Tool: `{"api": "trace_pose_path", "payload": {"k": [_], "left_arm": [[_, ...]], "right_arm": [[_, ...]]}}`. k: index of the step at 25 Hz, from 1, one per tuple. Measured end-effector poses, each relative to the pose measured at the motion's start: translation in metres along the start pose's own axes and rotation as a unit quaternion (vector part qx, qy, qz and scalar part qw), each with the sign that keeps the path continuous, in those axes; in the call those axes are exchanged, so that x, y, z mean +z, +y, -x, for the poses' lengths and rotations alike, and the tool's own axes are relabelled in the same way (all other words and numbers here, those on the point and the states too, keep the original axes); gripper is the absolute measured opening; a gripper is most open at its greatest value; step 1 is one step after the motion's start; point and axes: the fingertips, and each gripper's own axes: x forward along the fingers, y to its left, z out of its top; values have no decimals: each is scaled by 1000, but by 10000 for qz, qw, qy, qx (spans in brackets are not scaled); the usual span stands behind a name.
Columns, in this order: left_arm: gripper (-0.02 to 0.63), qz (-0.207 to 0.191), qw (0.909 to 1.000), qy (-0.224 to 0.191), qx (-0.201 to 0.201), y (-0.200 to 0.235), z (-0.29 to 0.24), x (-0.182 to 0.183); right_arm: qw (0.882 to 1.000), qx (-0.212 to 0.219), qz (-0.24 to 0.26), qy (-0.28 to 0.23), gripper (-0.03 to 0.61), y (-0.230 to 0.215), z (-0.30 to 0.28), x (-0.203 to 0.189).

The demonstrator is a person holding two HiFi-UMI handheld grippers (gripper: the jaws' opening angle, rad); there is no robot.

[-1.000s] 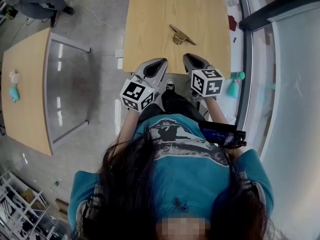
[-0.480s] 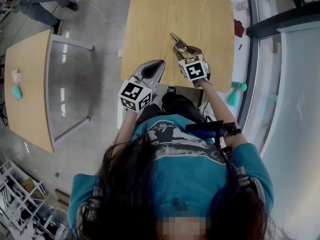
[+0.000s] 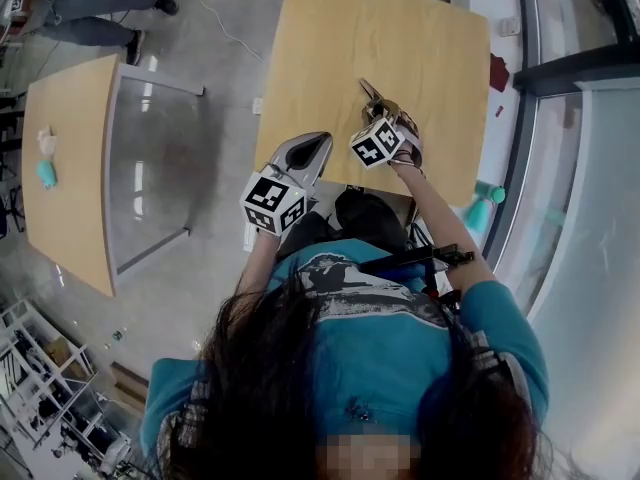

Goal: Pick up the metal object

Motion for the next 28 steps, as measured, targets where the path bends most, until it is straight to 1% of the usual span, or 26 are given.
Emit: {"api": "trace_pose_path", "payload": {"k": [2, 4, 6, 10, 15, 17, 21, 25, 28], "left_arm": [[3, -12, 10000, 11, 9, -1, 1, -2], [3, -31, 10000, 32, 5, -2, 2, -4], [3, -36, 10000, 37, 11, -2, 5, -4], [3, -34, 10000, -5, 48, 1, 11, -1], [3, -27, 9999, -104, 66, 4, 34, -4], [3, -29, 9999, -136, 64, 2, 43, -7], [3, -52, 9998, -180, 20, -4, 58, -11], [3, -36, 9997, -239, -33, -9, 83, -20], [3, -39, 9996, -279, -97, -19, 119, -26]], "right_arm": [[9999, -141, 42, 9, 129, -2, -2, -2], [9998, -171, 41, 6, 126, -5, -2, -4], [9999, -81, -105, 21, 123, -8, 0, -3], [9966, 201, -800, -14, 112, -16, 12, 1], [9860, 499, -1564, -294, 106, -10, 45, 12], [9786, 606, -1904, -482, 104, -4, 61, 16], [9594, 777, -2586, -810, 103, 3, 96, 20], [9349, 990, -3208, -1150, 103, 22, 136, 29], [9179, 1139, -3536, -1395, 103, 52, 178, 38]]}}
